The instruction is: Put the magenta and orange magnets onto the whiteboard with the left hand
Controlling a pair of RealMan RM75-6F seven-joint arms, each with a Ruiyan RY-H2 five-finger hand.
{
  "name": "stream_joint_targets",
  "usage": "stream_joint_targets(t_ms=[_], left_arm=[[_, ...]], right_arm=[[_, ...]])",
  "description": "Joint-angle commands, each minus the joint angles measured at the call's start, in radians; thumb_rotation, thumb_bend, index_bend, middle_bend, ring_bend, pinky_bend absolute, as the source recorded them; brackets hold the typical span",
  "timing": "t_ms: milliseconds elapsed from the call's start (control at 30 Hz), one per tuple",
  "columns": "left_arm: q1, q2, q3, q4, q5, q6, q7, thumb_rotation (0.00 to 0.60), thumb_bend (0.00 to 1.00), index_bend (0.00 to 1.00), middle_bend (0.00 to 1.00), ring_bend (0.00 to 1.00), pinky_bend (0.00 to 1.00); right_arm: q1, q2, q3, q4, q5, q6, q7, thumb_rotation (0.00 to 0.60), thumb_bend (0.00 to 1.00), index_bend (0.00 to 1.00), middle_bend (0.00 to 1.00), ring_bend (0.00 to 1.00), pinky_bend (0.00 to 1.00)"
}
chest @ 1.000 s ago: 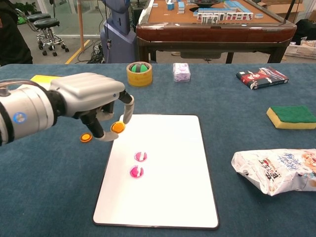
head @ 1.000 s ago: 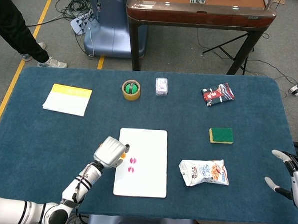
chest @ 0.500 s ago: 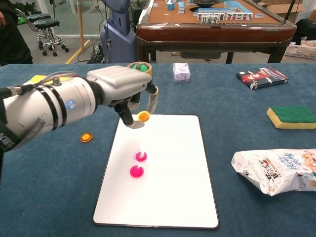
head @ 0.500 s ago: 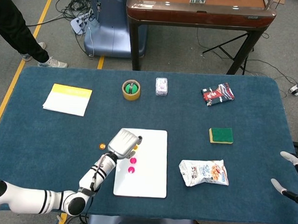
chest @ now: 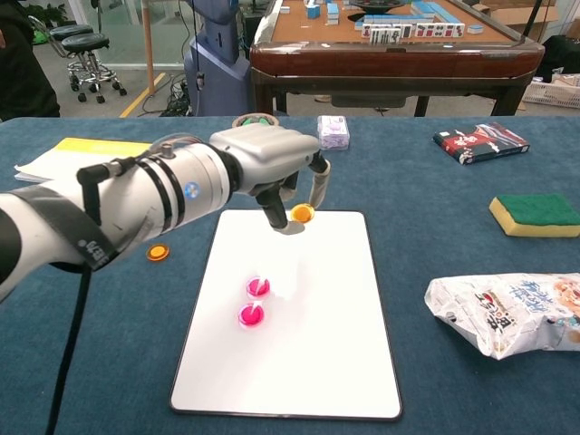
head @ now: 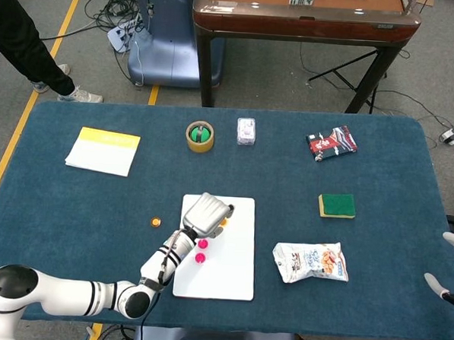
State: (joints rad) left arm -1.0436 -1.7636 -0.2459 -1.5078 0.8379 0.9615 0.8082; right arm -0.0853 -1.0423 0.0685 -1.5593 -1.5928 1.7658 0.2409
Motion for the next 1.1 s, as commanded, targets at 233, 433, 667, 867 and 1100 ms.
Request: stream_joint_targets(t_ms=[233,433,667,867,1100], left_arm=[[-0.057,-0.057,-0.022,0.115,-0.029,-0.035,-0.027,0.6,0.31,0.62,1.0,1.0,1.0],[-0.083,-0.084,-0.039,0.169,-0.066,-0.029,-0.02,0.6,0.31,0.61,1.0,1.0,1.0],[-0.115,-0.122,-0.061,0.219,-0.122,-0.01,0.008,0.6,0.31,0.58,1.0,1.0,1.0],[-0.122,-0.128,-0.053,0.222,-0.145,0.001,0.027,0.6,0.31,0.45,1.0,1.0,1.0],[-0.11,-0.106,-0.036,0.186,-0.167,0.023,0.044,0.6,0.31,0.36,1.0,1.0,1.0]], right_arm=[[-0.007,0.003,0.007,0.006,0.01,0.003,0.021,0.6,0.06,0.26,0.32,0.31,0.42],[-0.008,0.004,0.01,0.008,0.011,0.001,0.026,0.6,0.06,0.26,0.32,0.31,0.42],[-0.009,0.004,0.011,0.01,0.009,0.002,0.029,0.6,0.06,0.26,0.32,0.31,0.42],[-0.009,0.004,0.013,0.012,0.009,0.001,0.032,0.6,0.06,0.26,0.32,0.31,0.42],[-0.007,0.004,0.013,0.01,0.006,-0.006,0.024,0.6,0.06,0.26,0.32,0.31,0.42]])
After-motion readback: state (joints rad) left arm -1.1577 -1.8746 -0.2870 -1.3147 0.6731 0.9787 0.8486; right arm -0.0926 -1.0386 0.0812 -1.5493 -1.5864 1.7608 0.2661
